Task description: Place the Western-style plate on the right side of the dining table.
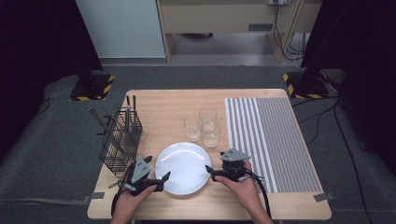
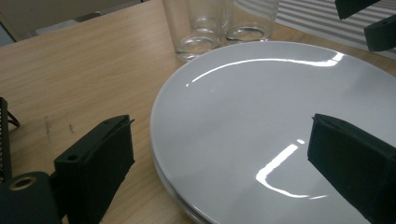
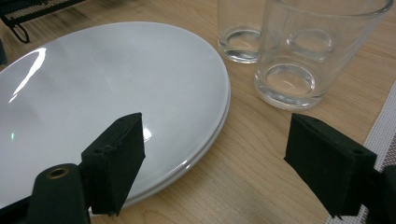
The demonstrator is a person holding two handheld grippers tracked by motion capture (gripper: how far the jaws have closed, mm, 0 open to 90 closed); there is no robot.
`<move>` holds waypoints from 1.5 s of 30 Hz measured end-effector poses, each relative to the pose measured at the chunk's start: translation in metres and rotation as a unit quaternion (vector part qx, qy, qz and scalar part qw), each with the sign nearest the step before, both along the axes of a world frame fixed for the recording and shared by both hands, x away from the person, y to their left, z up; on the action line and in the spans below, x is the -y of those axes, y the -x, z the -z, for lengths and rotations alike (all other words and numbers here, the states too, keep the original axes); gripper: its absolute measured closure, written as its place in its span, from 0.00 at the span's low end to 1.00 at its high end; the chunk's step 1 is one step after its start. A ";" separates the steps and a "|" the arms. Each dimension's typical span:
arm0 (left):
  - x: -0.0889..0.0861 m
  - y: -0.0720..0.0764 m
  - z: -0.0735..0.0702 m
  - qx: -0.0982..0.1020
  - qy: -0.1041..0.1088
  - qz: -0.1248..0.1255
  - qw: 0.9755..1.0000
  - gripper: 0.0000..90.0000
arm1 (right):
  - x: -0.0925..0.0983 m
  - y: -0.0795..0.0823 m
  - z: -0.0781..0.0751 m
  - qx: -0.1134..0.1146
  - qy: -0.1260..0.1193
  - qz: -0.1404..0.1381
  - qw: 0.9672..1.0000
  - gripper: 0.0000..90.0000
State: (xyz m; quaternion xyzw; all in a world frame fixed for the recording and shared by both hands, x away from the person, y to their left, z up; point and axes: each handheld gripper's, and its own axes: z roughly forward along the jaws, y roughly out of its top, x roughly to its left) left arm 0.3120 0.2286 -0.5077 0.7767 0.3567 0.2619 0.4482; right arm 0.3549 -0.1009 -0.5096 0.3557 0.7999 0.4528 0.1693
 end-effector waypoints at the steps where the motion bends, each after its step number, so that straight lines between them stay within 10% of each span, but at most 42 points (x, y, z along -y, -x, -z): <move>1: 0.000 0.000 0.000 0.000 0.000 0.000 1.000 0.07 | 0.000 0.000 0.000 0.000 0.000 0.000 1.000 0.22; 45: 0.003 -0.009 0.017 -0.040 -0.050 0.013 0.998 0.27 | -0.003 0.000 0.006 -0.032 0.018 -0.018 0.999 0.35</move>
